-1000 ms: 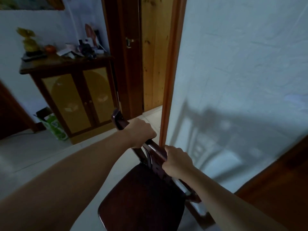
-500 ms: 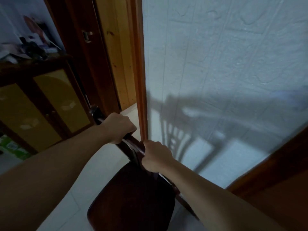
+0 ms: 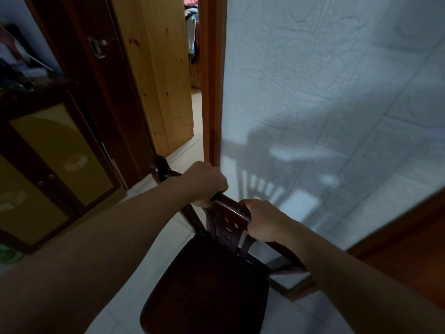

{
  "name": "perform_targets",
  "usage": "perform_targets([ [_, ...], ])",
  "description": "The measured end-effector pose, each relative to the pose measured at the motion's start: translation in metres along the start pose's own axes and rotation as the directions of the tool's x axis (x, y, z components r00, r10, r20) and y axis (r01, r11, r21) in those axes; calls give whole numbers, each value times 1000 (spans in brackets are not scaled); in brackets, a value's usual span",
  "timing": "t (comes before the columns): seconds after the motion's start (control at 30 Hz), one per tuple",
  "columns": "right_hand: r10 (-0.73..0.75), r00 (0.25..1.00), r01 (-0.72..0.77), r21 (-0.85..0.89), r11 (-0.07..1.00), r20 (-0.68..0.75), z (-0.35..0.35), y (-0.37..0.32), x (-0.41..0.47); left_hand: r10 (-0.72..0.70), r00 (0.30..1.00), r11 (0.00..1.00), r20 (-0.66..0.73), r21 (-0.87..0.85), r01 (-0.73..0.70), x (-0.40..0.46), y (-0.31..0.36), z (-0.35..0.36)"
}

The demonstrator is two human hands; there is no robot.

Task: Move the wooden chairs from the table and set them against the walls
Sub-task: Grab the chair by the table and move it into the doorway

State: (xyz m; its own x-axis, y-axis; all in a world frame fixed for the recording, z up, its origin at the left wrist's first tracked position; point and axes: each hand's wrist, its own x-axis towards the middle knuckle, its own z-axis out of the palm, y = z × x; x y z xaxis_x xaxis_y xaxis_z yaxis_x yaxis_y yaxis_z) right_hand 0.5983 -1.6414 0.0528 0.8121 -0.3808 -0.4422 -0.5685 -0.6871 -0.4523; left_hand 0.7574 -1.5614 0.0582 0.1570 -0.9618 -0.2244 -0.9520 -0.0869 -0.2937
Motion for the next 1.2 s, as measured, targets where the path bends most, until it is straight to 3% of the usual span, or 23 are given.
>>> perform_targets([
  [0.23,39,998,-38,3,999,-47,10,3,-18,51,994,989,-91,-136,-64,-18,6,12],
  [0.43,30,996,-30,-4,1000,-88,18,16,-23,-70,992,971,-101,-237,45,-25,23,22],
  [0.67,70,959,-89,-56,994,-275,39,24,-36,-104,983,954,-149,-293,57,-35,36,27],
  [0.9,100,804,-299,-253,920,-586,64,16,-48,-34,989,954,-143,-299,-11,-35,32,26],
  [1.2,135,853,-320,-302,898,-504,67,6,-64,276,949,924,-153,-229,-306,-38,26,24],
])
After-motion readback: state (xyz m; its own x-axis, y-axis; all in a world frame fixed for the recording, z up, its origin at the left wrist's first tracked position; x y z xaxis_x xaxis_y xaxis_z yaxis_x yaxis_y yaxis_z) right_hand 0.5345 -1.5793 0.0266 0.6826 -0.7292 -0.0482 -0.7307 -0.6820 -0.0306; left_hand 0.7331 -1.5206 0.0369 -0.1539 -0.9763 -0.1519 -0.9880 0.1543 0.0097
